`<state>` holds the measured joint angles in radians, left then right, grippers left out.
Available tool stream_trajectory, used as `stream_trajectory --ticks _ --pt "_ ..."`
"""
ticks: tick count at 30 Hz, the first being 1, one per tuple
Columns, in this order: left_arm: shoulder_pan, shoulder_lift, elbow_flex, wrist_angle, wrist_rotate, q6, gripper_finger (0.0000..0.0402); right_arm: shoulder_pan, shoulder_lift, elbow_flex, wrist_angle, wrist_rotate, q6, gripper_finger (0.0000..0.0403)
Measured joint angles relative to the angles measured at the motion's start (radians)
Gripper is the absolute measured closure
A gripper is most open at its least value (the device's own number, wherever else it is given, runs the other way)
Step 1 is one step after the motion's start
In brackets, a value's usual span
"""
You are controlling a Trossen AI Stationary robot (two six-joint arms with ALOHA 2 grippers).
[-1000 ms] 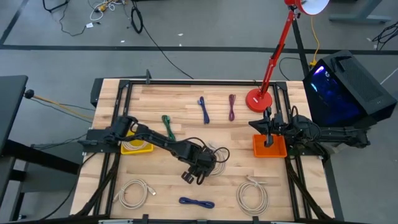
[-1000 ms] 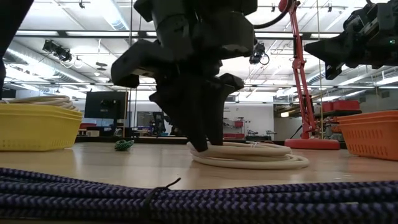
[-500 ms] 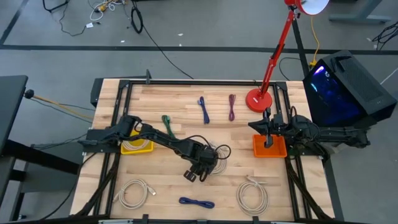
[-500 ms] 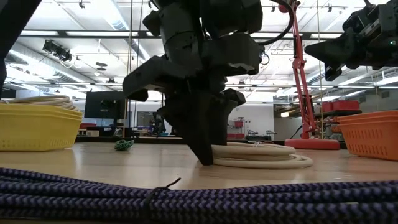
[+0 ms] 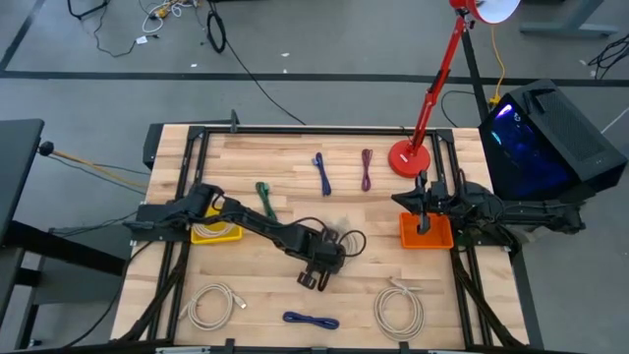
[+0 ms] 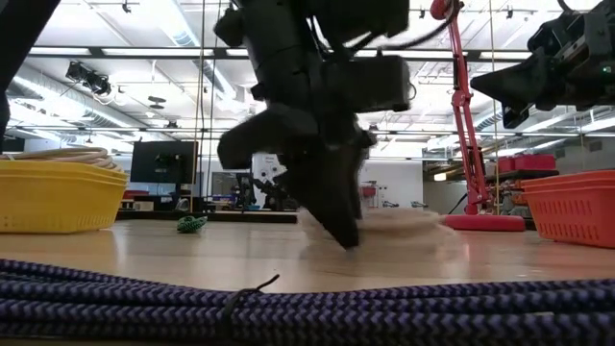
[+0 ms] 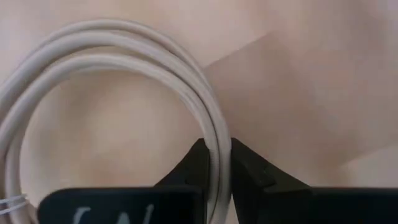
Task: Pick & Place USB Port
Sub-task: Put the brown HDMI cable into the yellow basket
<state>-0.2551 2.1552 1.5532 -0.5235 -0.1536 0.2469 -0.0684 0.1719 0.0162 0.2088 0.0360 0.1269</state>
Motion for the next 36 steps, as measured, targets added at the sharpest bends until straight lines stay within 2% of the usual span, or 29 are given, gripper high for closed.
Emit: stream_trajectory --ticks 4,8,14,19,23,26,29,36 --pt "-0.004 -0.083 0.006 -0.064 -0.133 -0.028 0.0361 0.000 0.000 0.000 -0.003 0.001 -0.004 0.0396" --pt "-0.006 -0.147 0.002 -0.268 -0.272 -0.126 0.0361 0.000 0.000 0.000 -0.003 0.001 -0.004 0.0396" --pt "-0.005 -0.228 0.005 -0.610 -0.469 -0.364 0.0361 0.000 0.000 0.000 -0.004 0.006 -0.016 0.0396" --pt "-0.002 -0.253 0.005 -0.902 -0.486 -0.600 0.0361 0.000 0.000 0.000 -0.011 0.011 -0.020 0.0396" --pt "-0.016 -0.253 0.004 -1.025 -0.485 -0.740 0.0361 0.000 0.000 0.000 -0.029 0.011 -0.021 0.0396" --pt "-0.036 -0.255 -0.022 -1.042 -0.461 -0.790 0.0361 0.000 0.000 0.000 -0.049 0.011 -0.022 0.0396" --pt "-0.049 -0.307 -0.101 -1.044 -0.432 -0.841 0.0361 0.000 0.000 0.000 -0.055 0.005 -0.021 0.0396" --pt "-0.062 -0.565 -0.354 -0.991 -0.380 -1.029 0.0361 0.000 0.000 0.000 -0.057 -0.002 -0.024 0.0396"
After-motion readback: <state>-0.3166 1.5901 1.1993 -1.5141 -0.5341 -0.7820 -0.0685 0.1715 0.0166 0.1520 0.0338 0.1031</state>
